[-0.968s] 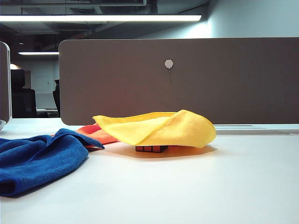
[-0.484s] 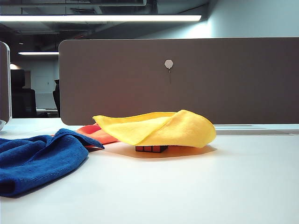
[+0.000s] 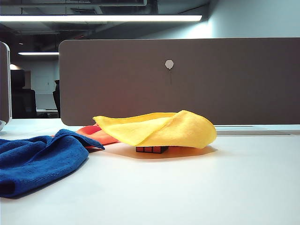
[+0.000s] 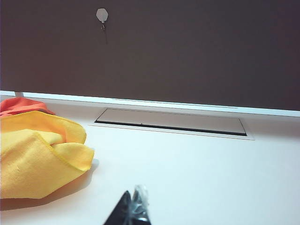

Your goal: Pick up a rag that is the same color as the top surface of the Rubik's Cube and cover the cube with it.

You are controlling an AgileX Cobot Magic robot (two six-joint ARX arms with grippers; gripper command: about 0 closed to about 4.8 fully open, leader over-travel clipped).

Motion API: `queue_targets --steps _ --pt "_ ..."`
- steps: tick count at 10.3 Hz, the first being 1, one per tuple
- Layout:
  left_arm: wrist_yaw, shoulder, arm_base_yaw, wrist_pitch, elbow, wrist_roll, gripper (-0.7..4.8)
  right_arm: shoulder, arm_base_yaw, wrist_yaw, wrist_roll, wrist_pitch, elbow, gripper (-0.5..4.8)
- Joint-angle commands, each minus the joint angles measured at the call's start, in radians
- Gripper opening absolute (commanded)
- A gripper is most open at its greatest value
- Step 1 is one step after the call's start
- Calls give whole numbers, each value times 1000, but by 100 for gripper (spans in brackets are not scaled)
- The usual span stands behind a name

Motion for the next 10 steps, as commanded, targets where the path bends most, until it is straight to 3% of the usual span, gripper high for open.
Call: queue_targets --steps 1,3,5,6,10 --pt "61 1 -1 124 2 -3 -5 -1 2 -89 16 18 -6 -5" --pt "69 1 -1 136 1 -3 -5 -1 2 -44 15 18 -6 -6" --pt "69 1 -1 136 1 -3 -5 -1 2 98 15 22 -6 -6" --pt "69 1 -1 135 1 -3 -5 -1 2 122 15 27 -6 -6" --pt "69 1 -1 134 1 -3 -5 -1 2 114 15 40 -6 -5"
